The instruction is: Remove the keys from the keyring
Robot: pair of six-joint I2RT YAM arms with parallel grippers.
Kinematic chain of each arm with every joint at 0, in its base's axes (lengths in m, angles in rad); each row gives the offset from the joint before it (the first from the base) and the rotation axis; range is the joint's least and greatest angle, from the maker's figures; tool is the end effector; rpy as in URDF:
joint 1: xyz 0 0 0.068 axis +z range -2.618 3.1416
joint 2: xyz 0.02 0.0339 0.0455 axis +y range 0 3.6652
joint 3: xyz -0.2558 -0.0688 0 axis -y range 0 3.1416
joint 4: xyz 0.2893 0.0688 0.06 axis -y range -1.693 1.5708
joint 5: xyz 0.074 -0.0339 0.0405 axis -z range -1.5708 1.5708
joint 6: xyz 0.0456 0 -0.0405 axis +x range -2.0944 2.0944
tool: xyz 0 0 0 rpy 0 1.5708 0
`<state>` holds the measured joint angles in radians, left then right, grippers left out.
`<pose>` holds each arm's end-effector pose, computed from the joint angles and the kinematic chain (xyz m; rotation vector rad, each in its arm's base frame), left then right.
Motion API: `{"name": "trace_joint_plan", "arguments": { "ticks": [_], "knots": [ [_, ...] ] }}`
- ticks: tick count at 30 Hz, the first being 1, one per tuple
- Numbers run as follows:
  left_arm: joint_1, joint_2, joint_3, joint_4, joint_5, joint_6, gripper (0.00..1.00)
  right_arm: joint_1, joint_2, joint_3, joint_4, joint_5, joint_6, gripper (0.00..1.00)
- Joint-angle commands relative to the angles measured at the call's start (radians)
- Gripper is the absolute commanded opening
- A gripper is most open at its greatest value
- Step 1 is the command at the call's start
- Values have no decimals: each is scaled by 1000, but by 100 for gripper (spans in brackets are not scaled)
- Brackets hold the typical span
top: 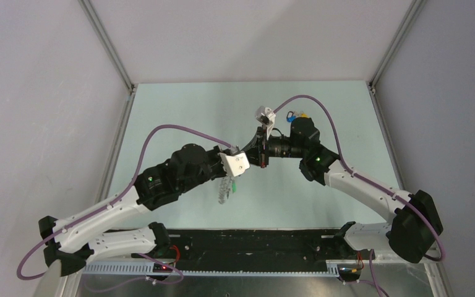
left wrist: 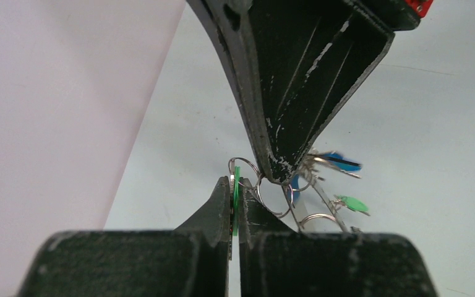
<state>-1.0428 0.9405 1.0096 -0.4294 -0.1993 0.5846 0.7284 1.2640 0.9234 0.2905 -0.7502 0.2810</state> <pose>0.1412 -0.2242 0.3581 1.3048 1.4158 -0.1148 0.2350 0.2513 0.3119 -0.9861 1.4985 1.3516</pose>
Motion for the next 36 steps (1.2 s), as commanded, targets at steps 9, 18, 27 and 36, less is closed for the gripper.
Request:
{"name": "trace_joint_plan", "arguments": {
  "ticks": [9,18,27,36],
  "knots": [
    [-13,4,9,115,59,9,0,-15,-9,56,-94,88,-25,10],
    [-13,-2,9,116,19,7,0,-80,-172,-55,-73,99,-129,42],
    [-13,10,21,115,-18,-10,0,-12,-293,-154,-60,111,-303,46],
    [-21,32,84,51,-59,-92,0,53,-276,-272,177,138,-329,39]
  ]
}}
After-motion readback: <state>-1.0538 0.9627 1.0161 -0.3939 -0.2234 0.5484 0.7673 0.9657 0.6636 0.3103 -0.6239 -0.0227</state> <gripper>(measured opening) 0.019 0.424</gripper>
